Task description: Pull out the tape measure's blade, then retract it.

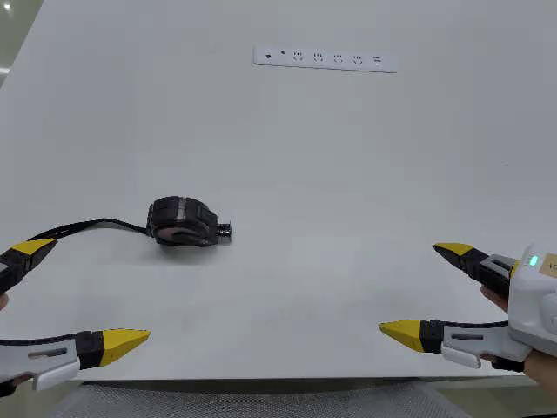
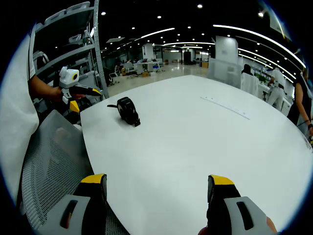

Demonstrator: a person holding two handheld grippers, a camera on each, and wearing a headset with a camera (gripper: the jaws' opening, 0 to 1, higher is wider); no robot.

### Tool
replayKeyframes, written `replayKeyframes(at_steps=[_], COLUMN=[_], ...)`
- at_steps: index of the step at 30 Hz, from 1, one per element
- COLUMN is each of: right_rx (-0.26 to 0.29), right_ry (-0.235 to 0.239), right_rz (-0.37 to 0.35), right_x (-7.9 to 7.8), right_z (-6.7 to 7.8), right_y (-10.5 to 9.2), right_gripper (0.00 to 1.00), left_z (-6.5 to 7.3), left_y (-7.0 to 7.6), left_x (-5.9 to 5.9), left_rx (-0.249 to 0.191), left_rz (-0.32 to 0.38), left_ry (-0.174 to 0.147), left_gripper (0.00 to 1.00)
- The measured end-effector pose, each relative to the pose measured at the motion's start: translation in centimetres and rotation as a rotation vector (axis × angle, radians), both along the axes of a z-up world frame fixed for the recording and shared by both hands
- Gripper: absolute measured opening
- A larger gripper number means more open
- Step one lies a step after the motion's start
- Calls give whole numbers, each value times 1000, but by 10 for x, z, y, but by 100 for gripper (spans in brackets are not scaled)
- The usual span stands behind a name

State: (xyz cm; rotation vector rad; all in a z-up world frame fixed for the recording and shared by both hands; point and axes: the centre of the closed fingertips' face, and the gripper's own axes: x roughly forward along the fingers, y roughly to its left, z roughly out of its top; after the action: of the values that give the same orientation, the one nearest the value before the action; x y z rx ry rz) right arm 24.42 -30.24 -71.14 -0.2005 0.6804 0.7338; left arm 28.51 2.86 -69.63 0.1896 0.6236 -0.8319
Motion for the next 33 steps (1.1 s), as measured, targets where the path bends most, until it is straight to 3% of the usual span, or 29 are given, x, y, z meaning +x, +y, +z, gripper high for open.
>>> replayKeyframes(at_steps=[19, 33], right_rx=[-2, 2], right_ry=[1, -1], right_rz=[2, 8], right_x=[-1, 7], right_z=[-2, -2], right_y=[0, 3], right_gripper=[87, 86], left_z=[-3, -5], left_y=[1, -2], left_x=[-1, 9], left_rx=[3, 7], left_rz=[4, 1], left_ry=[18, 6], left_gripper=[99, 99])
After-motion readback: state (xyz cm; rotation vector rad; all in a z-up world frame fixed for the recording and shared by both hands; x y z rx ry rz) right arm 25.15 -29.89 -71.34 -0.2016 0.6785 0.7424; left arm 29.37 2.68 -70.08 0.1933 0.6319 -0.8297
